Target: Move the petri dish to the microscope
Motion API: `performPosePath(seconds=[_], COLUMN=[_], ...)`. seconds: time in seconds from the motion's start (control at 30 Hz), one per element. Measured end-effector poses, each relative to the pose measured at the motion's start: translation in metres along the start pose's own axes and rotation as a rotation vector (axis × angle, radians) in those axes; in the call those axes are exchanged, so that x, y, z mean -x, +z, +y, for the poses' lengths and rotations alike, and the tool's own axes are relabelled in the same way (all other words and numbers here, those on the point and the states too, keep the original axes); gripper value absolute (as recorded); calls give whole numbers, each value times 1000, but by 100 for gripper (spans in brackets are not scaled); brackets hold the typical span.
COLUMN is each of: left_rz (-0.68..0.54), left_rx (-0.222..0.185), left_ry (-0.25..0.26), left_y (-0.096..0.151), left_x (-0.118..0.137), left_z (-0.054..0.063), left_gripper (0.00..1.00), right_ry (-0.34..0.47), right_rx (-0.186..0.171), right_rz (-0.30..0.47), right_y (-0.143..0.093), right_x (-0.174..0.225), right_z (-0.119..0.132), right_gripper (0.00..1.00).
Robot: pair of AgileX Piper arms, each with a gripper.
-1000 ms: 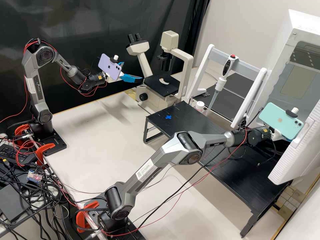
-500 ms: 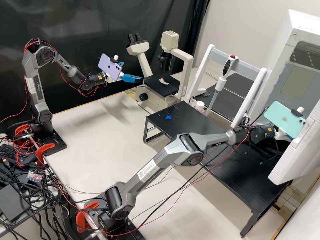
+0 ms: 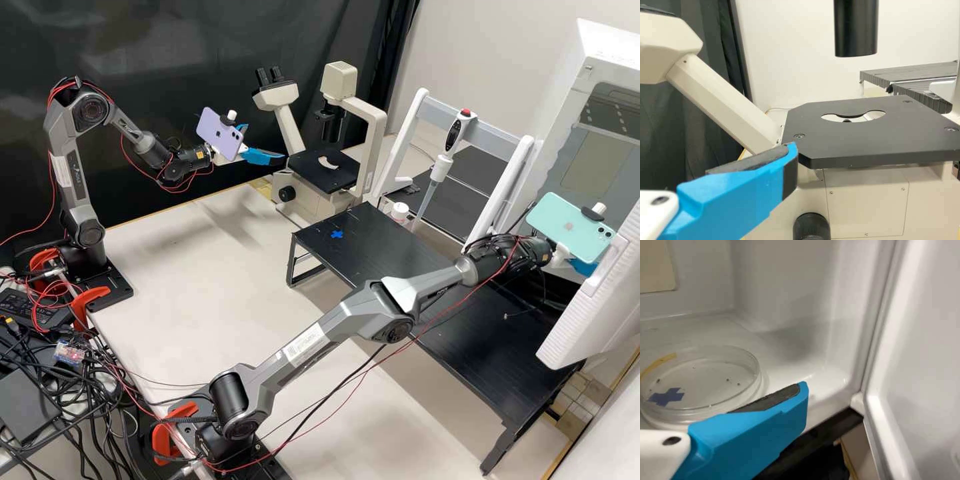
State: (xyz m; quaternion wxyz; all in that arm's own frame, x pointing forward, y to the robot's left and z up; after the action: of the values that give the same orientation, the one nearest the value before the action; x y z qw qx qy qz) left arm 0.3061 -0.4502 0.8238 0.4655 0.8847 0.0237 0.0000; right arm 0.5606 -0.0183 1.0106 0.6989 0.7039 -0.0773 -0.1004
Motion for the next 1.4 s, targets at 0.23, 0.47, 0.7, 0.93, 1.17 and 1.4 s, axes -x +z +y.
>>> performPosePath(seconds=[0.23, 0.47, 0.7, 0.93, 1.17, 1.4], left_rz=[0, 0, 0, 0, 0, 0], left_rx=[0, 0, 0, 0, 0, 0], left_ry=[0, 0, 0, 0, 0, 0], left_y=[0, 0, 0, 0, 0, 0], left_x=[0, 0, 0, 0, 0, 0], left_z=[0, 0, 0, 0, 0, 0], left_gripper=[100, 100, 100, 100, 100, 100], right_ry=[-32, -39, -46, -40, -39, -38], right_rx=[-3, -5, -8, -14, -17, -19], right_rz=[36, 36, 25, 23, 24, 23], right_y=[1, 1, 6, 9, 10, 13], right_x=[-3, -3, -2, -1, -2, -4], right_z=[-6, -7, -4, -1, -2, -2], right_gripper=[100, 100, 100, 0, 0, 0])
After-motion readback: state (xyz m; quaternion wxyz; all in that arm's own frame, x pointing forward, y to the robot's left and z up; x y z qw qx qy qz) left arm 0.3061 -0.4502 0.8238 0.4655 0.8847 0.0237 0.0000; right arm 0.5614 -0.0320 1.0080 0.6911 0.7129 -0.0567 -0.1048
